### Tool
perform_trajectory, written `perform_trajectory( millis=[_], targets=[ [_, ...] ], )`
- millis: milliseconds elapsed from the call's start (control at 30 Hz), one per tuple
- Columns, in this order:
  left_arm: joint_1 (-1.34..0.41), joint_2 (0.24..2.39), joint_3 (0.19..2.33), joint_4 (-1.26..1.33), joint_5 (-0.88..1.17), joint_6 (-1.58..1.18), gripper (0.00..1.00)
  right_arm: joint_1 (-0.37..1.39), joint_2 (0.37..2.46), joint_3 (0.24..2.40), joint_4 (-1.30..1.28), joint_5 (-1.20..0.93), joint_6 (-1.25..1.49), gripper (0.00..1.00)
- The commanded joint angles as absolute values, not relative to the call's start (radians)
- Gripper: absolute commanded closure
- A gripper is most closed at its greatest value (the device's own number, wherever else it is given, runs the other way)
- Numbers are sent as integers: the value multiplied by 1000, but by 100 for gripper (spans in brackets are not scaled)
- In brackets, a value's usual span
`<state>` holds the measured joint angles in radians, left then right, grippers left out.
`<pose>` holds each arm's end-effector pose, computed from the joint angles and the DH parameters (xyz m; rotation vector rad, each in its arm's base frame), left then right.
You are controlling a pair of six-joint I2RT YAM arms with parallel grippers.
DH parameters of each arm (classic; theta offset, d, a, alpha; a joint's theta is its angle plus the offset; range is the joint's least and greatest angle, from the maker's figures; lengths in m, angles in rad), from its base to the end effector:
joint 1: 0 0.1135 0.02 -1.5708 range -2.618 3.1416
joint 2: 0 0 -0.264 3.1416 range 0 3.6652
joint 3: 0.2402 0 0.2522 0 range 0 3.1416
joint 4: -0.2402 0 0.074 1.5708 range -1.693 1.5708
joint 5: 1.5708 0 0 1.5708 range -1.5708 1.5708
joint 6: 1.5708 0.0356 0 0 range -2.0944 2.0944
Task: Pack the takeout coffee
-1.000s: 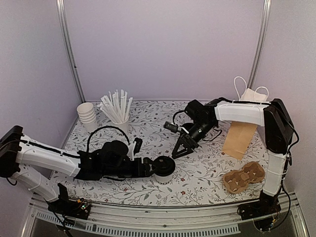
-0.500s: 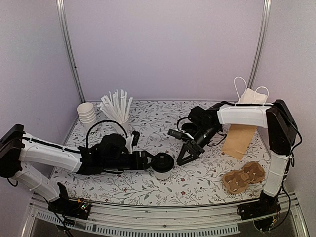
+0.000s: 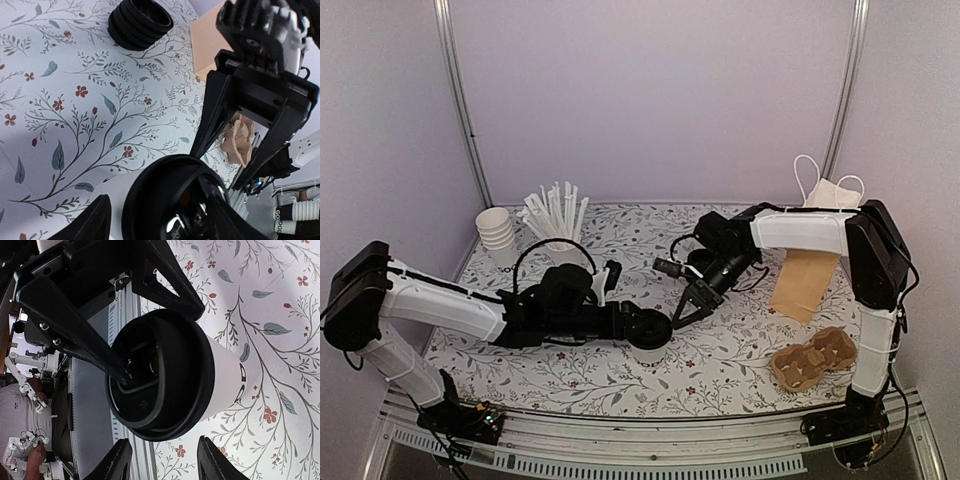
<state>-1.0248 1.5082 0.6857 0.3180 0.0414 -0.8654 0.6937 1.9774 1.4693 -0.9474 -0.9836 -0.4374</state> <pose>0.1597 -0.2657 0.1853 0.2116 2.2954 -1.1305 0.2720 0.2647 0.1961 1.5440 -2.2741 -1.4800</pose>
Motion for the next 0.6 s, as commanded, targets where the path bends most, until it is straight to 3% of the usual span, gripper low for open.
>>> perform_trajectory(
  millis=[0, 400, 567],
  targets=[
    [-1014, 1563, 682, 322, 64, -898, 37, 698, 2031, 1496, -960, -1032, -432, 53],
    [-1034, 1624, 636, 356, 106, -960, 44, 704, 2102, 1498, -960, -1069, -422, 50],
    [-1032, 1632, 590, 368, 100, -1002, 47, 705, 2135, 1439, -887, -844, -305, 53]
  ],
)
